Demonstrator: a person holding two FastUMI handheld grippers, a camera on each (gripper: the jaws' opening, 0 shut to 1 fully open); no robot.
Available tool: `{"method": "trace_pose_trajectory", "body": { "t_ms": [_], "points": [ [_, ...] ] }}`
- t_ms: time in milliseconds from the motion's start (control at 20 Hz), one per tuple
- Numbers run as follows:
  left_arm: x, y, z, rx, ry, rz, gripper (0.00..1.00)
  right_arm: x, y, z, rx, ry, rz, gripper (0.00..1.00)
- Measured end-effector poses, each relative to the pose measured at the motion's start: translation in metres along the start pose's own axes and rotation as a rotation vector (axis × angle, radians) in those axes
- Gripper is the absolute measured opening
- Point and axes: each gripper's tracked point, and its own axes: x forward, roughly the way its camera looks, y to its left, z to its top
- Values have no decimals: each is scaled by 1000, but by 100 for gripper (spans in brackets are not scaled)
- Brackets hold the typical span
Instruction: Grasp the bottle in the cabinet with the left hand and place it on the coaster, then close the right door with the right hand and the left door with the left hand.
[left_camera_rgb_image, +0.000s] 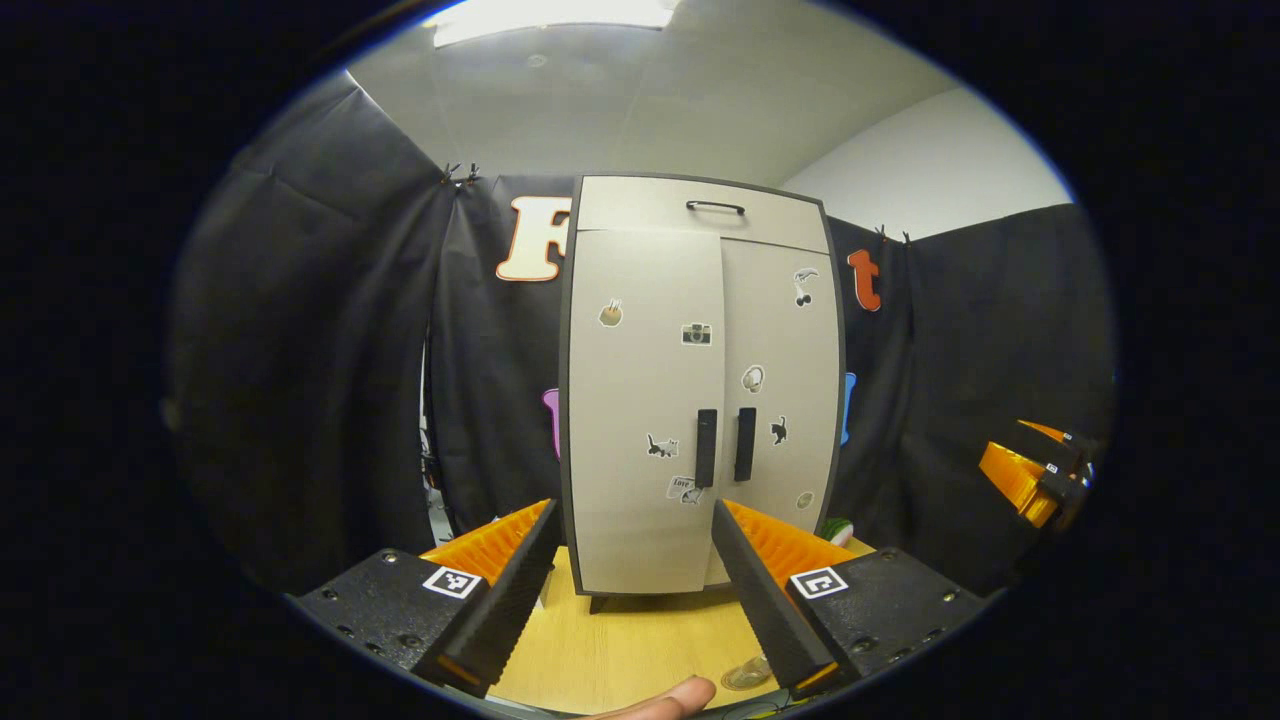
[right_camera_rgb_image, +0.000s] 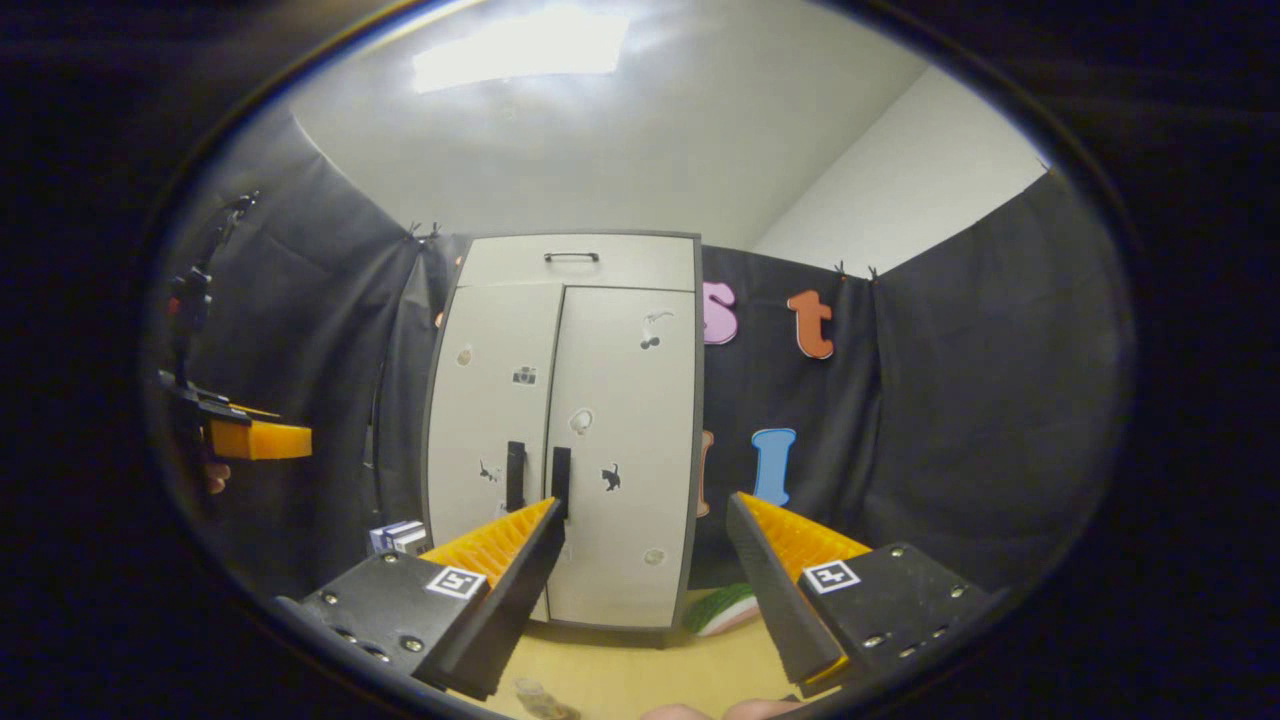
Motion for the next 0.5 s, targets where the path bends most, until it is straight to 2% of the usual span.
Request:
{"method": "trace_pose_trajectory", "body": {
  "t_ms": [200, 350, 500],
  "points": [
    [6, 7, -2, -25, 4, -18, 96, 1, -3, -7, -6, 10, -29, 100],
    [15, 13, -3, -87, 12, -17, 96, 6, -4, -6, 8, 4, -47, 100],
    [29, 13, -7, -103, 8, -44, 96, 10, -4, -11, -6, 19, -74, 100]
  ]
}}
